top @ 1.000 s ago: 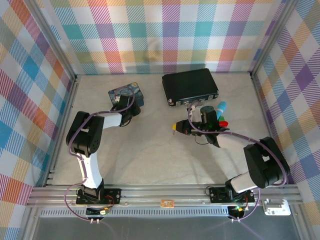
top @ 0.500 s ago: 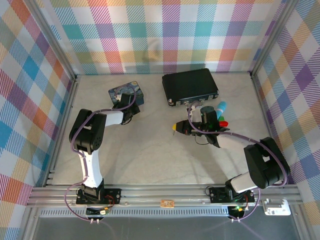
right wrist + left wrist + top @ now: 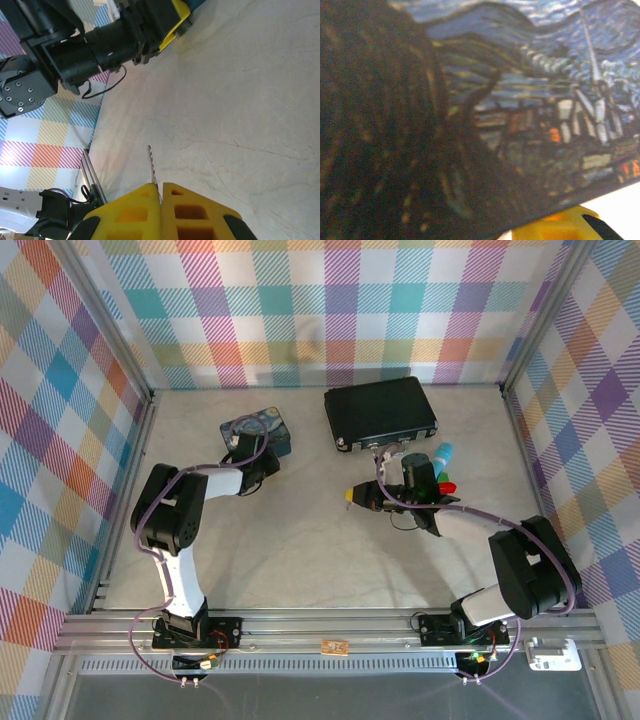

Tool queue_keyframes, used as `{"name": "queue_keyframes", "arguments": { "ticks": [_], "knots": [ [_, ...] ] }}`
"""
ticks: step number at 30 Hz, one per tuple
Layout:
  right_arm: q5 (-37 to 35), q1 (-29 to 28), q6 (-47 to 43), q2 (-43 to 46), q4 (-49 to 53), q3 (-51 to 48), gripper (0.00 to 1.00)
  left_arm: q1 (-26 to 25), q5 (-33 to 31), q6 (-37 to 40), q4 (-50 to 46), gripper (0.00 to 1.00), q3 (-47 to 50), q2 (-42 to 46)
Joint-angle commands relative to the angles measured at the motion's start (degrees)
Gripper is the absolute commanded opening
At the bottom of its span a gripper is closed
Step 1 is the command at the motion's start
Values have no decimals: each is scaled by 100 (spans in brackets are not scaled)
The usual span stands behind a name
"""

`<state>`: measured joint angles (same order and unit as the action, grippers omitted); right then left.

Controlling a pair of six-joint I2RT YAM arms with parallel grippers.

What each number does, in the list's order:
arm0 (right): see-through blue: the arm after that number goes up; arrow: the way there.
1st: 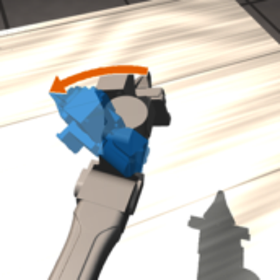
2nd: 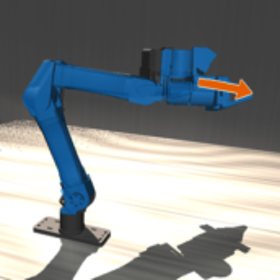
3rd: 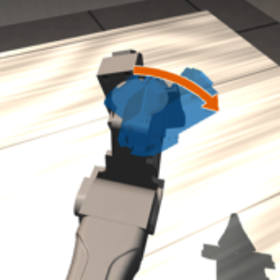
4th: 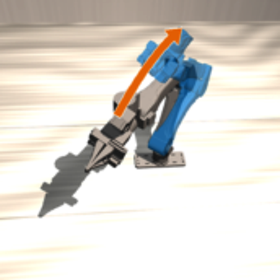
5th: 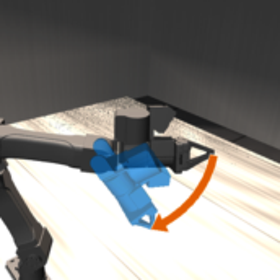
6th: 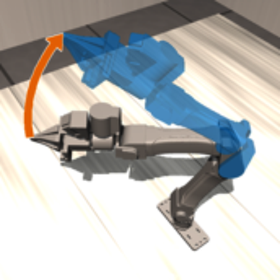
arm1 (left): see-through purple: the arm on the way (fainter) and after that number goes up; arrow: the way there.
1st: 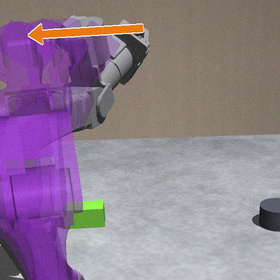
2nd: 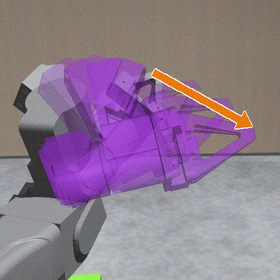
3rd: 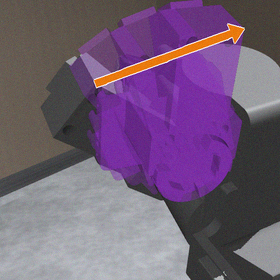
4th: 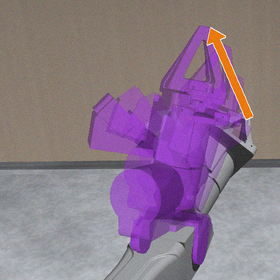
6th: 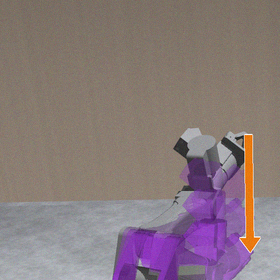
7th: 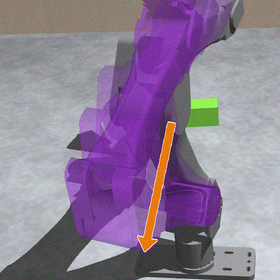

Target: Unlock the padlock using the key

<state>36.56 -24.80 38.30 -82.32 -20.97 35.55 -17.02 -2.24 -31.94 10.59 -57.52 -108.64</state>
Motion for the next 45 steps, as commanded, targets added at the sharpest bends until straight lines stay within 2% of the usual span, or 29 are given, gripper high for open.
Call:
{"name": "queue_keyframes", "arguments": {
  "ticks": [1, 5, 10, 15, 19, 25, 32, 37, 45],
  "knots": [
    [-65, -26, -35, 159, -135, -199, 0, -142, 295, -187, -155, 20, 539, 602],
    [-32, -38, 65, 142, -312, -327, 0, -255, 218, -305, -120, 24, 1218, 1102],
    [-32, -34, 11, 51, -332, -303, 0, -302, 276, -166, -20, 45, 1587, 1320],
    [-44, -34, 44, 1, -432, -305, 0, -305, 288, 179, 124, 51, 1628, 1321],
    [-84, -36, 48, 32, -478, -363, 0, -309, 189, 328, 609, 51, 1884, 1311],
    [-120, -34, -27, 118, -316, -353, 0, -303, 197, 579, 2105, 48, 2621, 1263],
    [-274, -38, 16, 138, -161, -329, 0, -295, 482, 879, 2663, 47, 2704, 920],
    [-285, -36, 106, 125, -198, -338, 0, -269, 662, 827, 2896, 35, 2683, 674],
    [-604, -34, 49, 138, 156, -230, 0, -276, 861, 573, 3096, 20, 2899, 924]
  ]
}}
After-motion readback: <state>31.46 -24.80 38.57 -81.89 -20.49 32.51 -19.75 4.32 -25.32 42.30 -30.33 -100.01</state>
